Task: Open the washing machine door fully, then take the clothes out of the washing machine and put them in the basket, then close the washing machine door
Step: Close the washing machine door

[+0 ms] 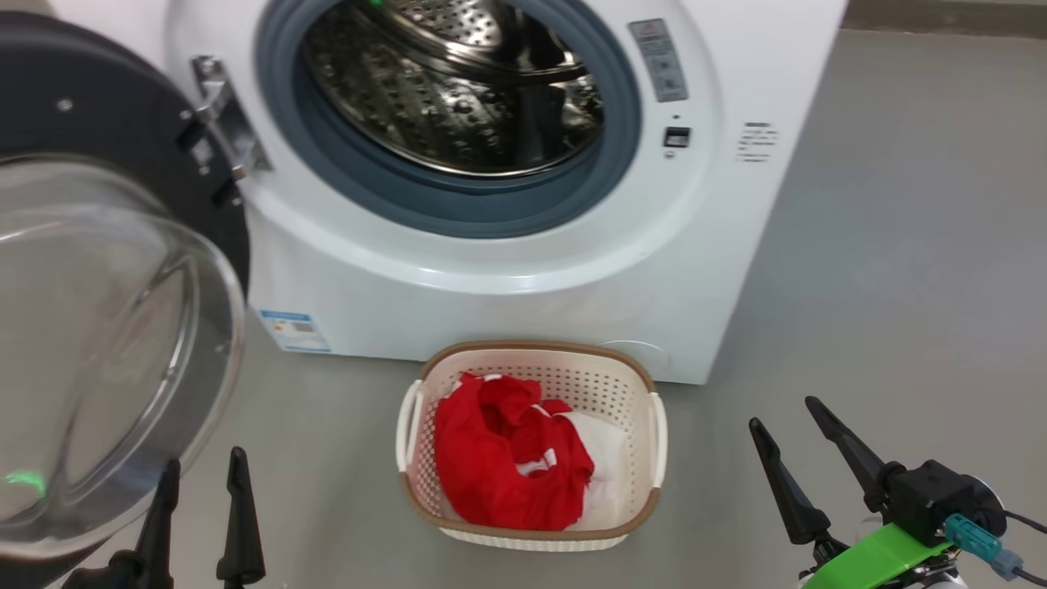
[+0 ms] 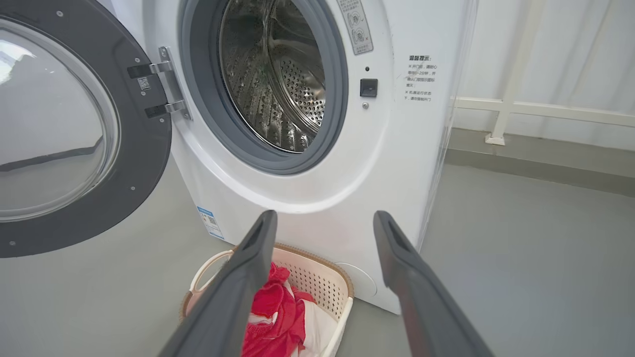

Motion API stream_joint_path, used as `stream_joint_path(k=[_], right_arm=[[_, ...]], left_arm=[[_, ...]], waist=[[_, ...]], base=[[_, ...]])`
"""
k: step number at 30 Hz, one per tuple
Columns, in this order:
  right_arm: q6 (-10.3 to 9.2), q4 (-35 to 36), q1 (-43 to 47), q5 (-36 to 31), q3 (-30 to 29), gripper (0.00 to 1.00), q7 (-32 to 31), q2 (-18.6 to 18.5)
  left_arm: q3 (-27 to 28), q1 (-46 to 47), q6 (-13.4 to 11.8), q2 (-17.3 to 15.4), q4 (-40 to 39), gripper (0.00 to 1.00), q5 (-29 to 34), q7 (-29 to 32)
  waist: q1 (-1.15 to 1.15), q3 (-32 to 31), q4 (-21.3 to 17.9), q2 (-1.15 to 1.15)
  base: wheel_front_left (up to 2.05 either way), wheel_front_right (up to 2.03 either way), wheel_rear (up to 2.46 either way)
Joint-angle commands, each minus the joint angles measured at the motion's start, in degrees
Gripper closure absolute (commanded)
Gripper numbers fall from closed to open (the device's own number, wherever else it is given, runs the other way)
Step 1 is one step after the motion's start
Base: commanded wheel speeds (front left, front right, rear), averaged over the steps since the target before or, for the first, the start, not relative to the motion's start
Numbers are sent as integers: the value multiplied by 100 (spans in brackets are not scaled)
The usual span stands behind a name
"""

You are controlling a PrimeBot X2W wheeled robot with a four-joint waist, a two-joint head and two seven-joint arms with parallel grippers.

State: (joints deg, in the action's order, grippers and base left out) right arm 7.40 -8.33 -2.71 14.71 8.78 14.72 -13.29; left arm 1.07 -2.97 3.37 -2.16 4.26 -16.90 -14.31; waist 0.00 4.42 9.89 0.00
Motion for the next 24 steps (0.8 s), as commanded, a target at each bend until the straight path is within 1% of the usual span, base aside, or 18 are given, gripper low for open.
stream_joint_path(k=[1,15,16,24], right_arm=[[9,106,-227,64,152,0,28,-108],[9,-19,-500,126,515,0,28,-258],[9,-39,-525,136,550,0,28,-276],[9,-102,-573,171,684,0,28,-298]], left_arm=[[157,89,-59,-72,-97,0,-48,-69],[44,-4,-246,-72,-64,0,-312,-69],[32,-8,-266,-72,-59,0,-328,-69],[-11,-75,-370,-72,-72,0,-406,-69]], waist=[[0,-2,225,0],[0,29,1035,0],[0,25,1146,0],[0,-37,1538,0]], base=[[0,0,0],[0,0,0],[0,0,0],[0,0,0]])
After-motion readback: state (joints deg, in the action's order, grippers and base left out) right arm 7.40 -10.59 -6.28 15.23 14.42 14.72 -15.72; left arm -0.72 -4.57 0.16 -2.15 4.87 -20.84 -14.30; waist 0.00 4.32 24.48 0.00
